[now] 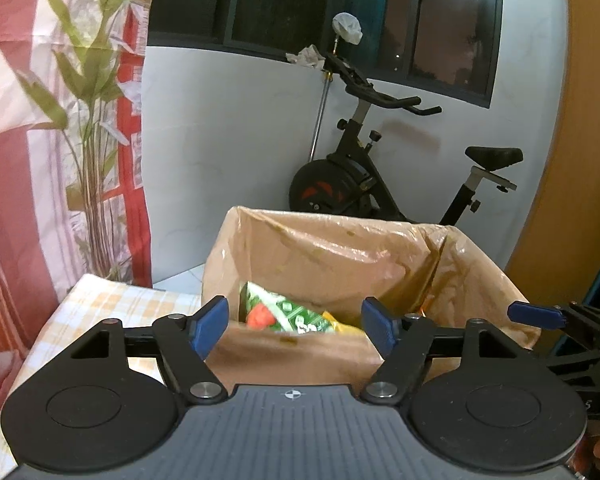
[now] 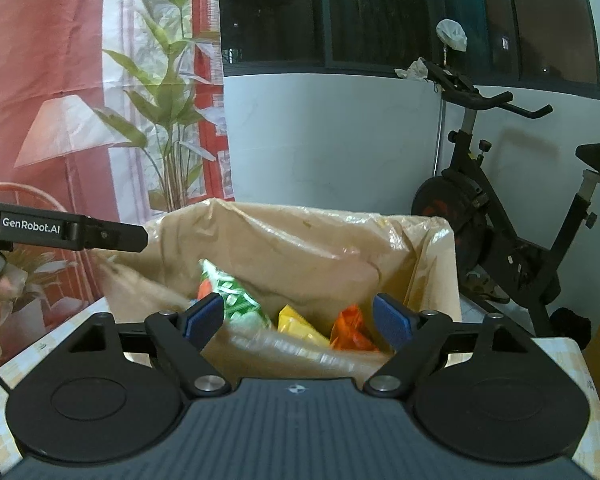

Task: Organize snacks
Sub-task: 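Move both grippers back down toward the remaining snacks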

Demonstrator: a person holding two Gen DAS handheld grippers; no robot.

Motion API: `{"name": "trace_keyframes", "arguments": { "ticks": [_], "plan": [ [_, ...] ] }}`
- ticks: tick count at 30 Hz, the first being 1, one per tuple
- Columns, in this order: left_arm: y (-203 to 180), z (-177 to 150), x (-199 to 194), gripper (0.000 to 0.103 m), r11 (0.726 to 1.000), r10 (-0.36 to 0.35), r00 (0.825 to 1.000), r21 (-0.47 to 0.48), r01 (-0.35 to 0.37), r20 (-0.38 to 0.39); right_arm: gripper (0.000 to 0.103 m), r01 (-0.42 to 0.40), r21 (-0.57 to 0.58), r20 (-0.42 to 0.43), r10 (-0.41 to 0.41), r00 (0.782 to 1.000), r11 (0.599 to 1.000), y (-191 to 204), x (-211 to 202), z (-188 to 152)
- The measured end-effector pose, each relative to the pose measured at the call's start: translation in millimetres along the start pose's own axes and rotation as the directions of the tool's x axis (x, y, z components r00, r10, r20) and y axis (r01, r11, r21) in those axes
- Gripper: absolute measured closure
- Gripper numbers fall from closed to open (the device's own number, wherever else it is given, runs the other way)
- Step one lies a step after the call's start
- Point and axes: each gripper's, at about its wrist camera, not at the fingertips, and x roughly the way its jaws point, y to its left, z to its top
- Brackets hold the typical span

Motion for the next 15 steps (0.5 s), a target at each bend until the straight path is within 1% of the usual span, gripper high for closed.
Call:
{"name": "trace_keyframes", "arguments": {
  "ticks": [9,15],
  "plan": [
    [4.4,-27.1,-39.1,0.028,1.000,0.006,1.000,-0.026,-0.006,0.008,0.019,-0.003,0.006,0.007,0.003,1.000,1.000,17.1,-32.3,-19.7],
    [9.7,-52.0,-56.6,0.028,0.998,0.021,1.000,-0.060,-0.021,-0.013,0.019,-0.012,-0.004,0.000,0.012,1.000,1.000,26.3,-49.0,-38.7]
  ]
}}
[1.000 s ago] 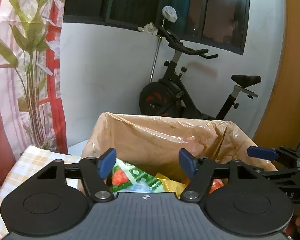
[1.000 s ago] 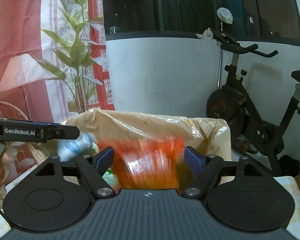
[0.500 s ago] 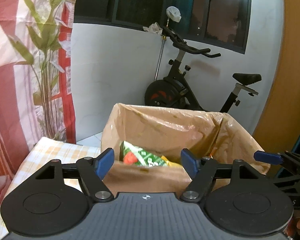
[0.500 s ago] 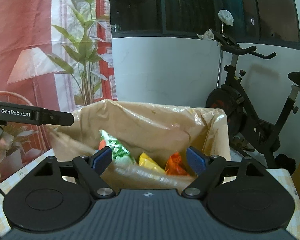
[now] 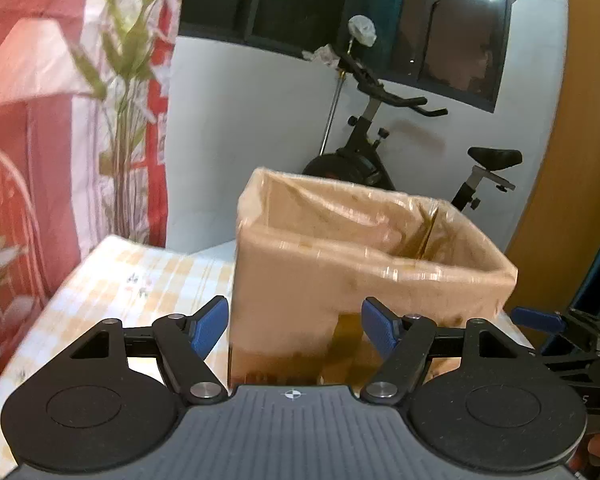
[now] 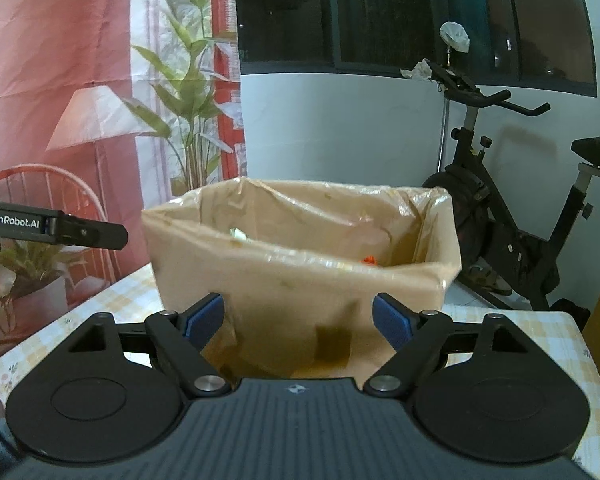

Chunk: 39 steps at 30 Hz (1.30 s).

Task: Organize snacks
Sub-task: 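Move both grippers back down toward the remaining snacks, then grasp the red sauce packet with the right gripper while the left gripper grasps the white cracker pack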

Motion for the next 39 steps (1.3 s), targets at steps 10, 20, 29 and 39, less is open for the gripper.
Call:
{"name": "trace_keyframes", "arguments": {
  "ticks": [10,20,29,39],
  "plan": [
    [12.3,-69.6,0.2,0.028,0.996,0.022,0.995,-0.084,-0.030,-0.093,0.019,-0.015,-0.038,-0.069,0.013,0.998,0.999,14.1,-10.7,-48.5],
    [-5.2,-132.9,26.9,0.028,0.995,-0.049,0.959,-0.094,0.024,-0.278,0.019,-0.023,-0.068,-0.167,0.012,0.986,0.997,20.8,-13.9,-96.9],
    [-23.8,-152.3,33.8,0.028,0.996,-0.094,0.934,-0.042,0.085,-0.346,0.019,-0.045,0.002,-0.319,0.044,0.947,0.999,7.2,-18.7,-144.7],
    [-32.1,-159.1,39.0,0.028,0.996,-0.088,0.919,-0.036,0.080,-0.384,0.019,-0.037,0.001,-0.413,0.034,0.910,0.999,-2.5,-20.0,-162.4]
  ]
}}
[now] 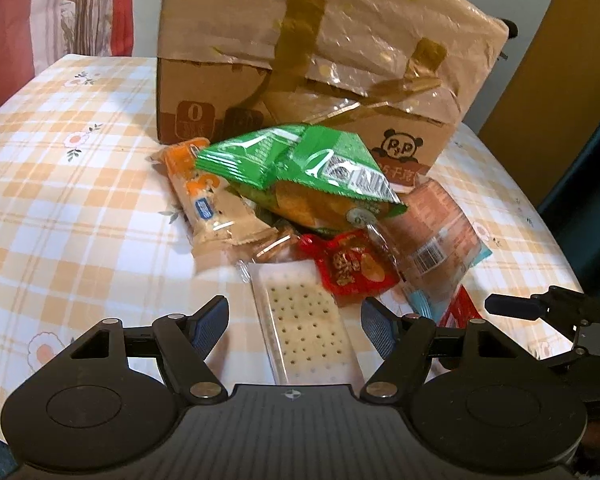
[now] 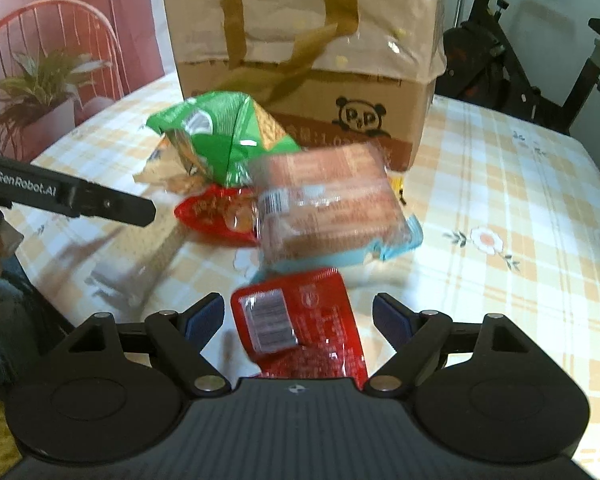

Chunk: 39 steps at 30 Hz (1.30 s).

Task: Organize snacks
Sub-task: 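Grasp the red sauce packet with the right gripper while the left gripper grasps the white cracker pack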

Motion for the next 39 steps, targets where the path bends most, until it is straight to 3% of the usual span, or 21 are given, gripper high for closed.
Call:
{"name": "trace_keyframes", "arguments": {
  "ticks": [7,13,18,20,30,39],
  "plan": [
    [-6.9,-3.2,11.6,0.028,0.999,-0.009,0.999,0.036,0.010,-0.044,0.019,0.006,-0.020,-0.055,-0.007,0.998,1.000,1.8,4.1,-6.7],
    [-10.0,-7.4,19.4,0.028,0.999,-0.003,0.998,0.053,0.007,-0.067,0.018,0.016,-0.036,-0.052,-0.018,0.999,0.999,3.8,5.0,-8.1],
    [-12.5,-8.7,20.9,0.029,0.997,0.005,0.998,0.077,0.000,-0.062,0.032,0.018,-0.049,-0.040,-0.020,0.999,0.999,7.0,4.5,-7.3],
    [-13.2,-8.5,19.3,0.049,0.995,0.026,0.998,0.093,-0.021,-0.055,0.035,0.008,-0.056,-0.039,-0.010,0.999,0.998,9.0,4.2,-7.1],
    [-3.7,-6.8,5.9,0.050,0.998,0.018,1.000,0.067,-0.017,-0.016,0.054,-0.010,-0.066,-0.011,0.009,1.000,0.998,16.5,-2.3,-3.5],
    [1.9,-5.8,0.1,0.051,0.999,0.021,1.000,0.030,-0.021,0.002,0.058,-0.019,-0.071,-0.001,0.019,1.000,0.997,20.3,-5.7,-1.4]
  ]
}}
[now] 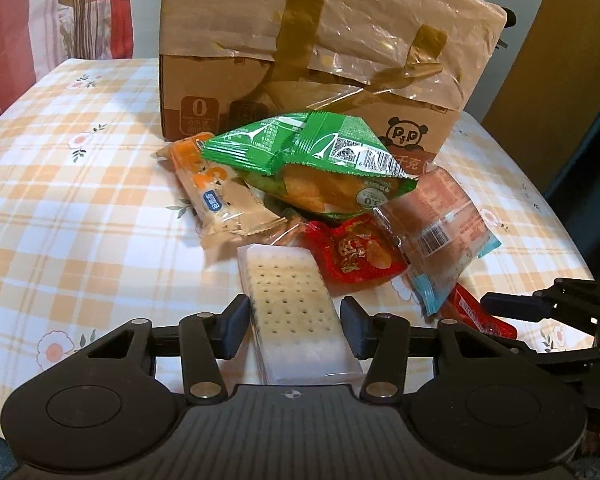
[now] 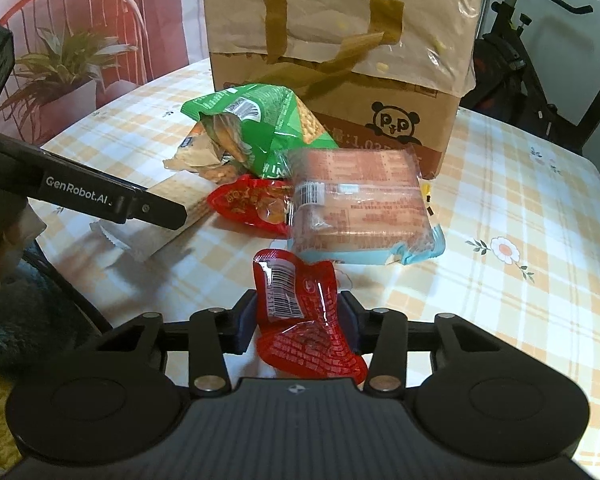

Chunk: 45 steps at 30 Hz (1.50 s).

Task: Organize snacks
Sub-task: 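Grasp the red sauce packet with the right gripper while the left gripper grasps the white cracker pack, then lift the red packet with the right gripper while the left gripper holds the cracker pack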

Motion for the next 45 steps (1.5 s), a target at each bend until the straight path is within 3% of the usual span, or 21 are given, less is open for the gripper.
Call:
{"name": "trace_keyframes", "arguments": {
  "ticks": [20,32,33,35,42,45],
  "plan": [
    [7.3,-8.6,-14.8,0.052,1.000,-0.016,0.999,-0.022,0.017,0.035,0.058,-0.018,-0.051,0.005,0.018,1.000,0.999,21.4,-9.7,-3.3],
    [12.7,-12.6,-24.3,0.052,0.999,-0.012,0.998,-0.032,0.014,0.060,0.058,-0.032,-0.100,0.054,0.037,0.998,0.995,36.7,-17.0,4.5],
    [13.6,-12.6,-24.6,0.052,0.999,-0.008,0.998,-0.035,0.010,0.062,0.062,-0.031,-0.106,0.057,0.038,0.998,0.994,37.9,-16.2,6.0],
    [16.0,-12.9,-24.8,0.052,0.999,0.000,0.998,-0.041,0.002,0.064,0.083,-0.040,-0.114,0.058,0.047,0.997,0.993,39.0,-13.4,9.6],
    [26.0,-12.1,-23.1,0.052,0.998,0.018,0.998,-0.068,-0.014,0.057,0.082,-0.050,-0.176,-0.006,0.050,0.999,0.983,48.7,9.6,13.3],
    [26.5,-12.2,-20.7,0.052,0.998,0.015,0.999,-0.069,-0.011,0.050,0.072,-0.044,-0.187,-0.008,0.043,0.999,0.981,49.3,6.2,11.7]
  ]
}}
